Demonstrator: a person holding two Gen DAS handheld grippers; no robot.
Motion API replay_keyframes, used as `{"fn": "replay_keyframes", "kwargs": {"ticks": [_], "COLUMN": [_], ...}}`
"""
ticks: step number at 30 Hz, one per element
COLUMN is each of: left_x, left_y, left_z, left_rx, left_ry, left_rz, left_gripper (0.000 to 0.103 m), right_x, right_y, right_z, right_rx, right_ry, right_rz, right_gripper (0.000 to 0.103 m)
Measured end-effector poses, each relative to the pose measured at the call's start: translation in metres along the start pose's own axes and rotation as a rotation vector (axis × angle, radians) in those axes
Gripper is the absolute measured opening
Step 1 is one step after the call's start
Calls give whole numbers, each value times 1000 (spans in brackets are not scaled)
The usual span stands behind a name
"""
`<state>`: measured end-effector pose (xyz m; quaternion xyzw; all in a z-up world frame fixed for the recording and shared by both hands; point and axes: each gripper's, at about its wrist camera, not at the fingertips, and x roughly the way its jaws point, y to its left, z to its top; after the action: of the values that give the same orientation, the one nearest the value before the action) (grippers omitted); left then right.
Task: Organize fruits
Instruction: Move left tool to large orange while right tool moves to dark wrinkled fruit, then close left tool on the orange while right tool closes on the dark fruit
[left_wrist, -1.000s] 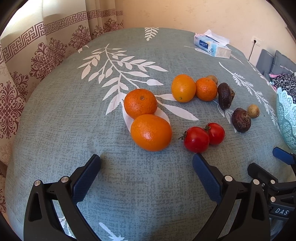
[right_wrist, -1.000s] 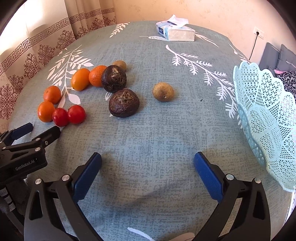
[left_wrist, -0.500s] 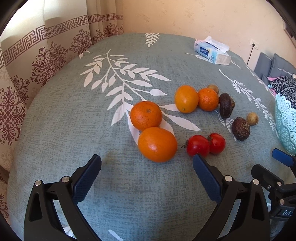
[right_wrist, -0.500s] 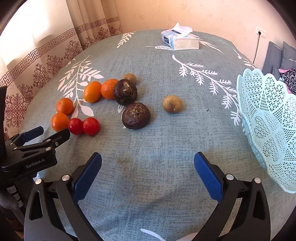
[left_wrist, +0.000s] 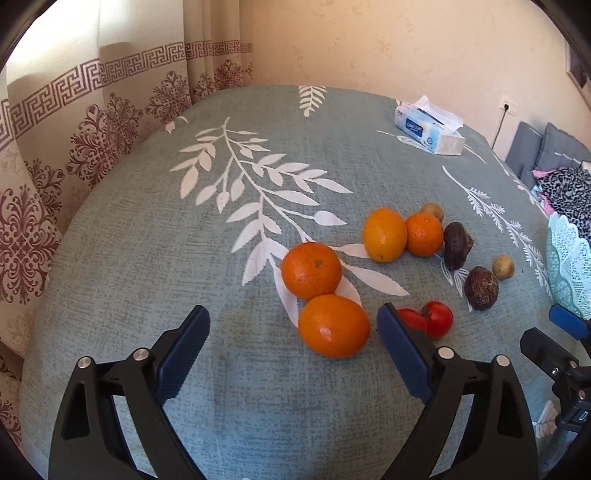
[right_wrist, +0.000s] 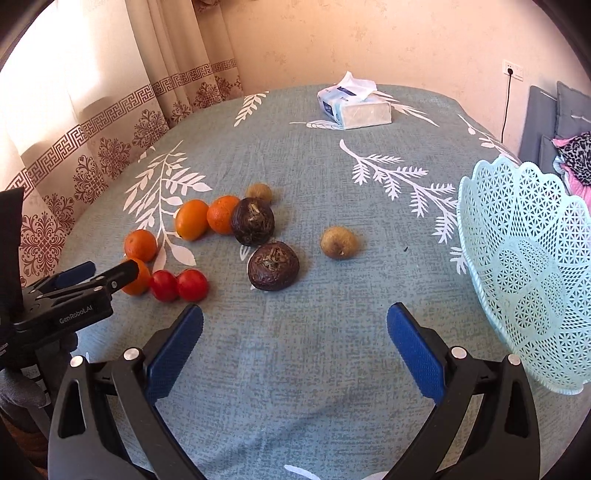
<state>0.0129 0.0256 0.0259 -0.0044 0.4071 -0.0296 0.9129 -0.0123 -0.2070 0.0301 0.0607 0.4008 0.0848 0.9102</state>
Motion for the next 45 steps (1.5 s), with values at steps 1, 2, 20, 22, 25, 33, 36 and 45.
{"fn": "replay_keyframes", "kwargs": {"ticks": [1,2,20,22,25,33,36,45], "left_x": [2,4,12,10,6,-3,-5,-13], "left_y": [0,0,-1,0,2,4,3,-5], "left_z": [0,0,-2,-2,-1,0,0,3], "left_rx": [-5,-12,-54,-52,-57,-52,-49,-30], "left_ry": [14,26,58,52,41,20,18,0], "left_rz": [-15,-30,-162,-158,-152,-148,-147,-136], "left_gripper": [86,83,42,42,42,42,42,42], "right_x": [0,0,32,39,48,63,61,41], "right_y": [0,0,13,15,18,18,18,16], "right_z": [0,0,22,25,27,27,27,27], "right_rx": [-1,-2,-48,-57,-76,-87,-84,-81], "right_ry": [0,1,46,56,67,91,89,43], "right_rz": [1,2,50,51,43,17,21,13], "right_gripper": [101,101,69,68,65,49,41,41]}}
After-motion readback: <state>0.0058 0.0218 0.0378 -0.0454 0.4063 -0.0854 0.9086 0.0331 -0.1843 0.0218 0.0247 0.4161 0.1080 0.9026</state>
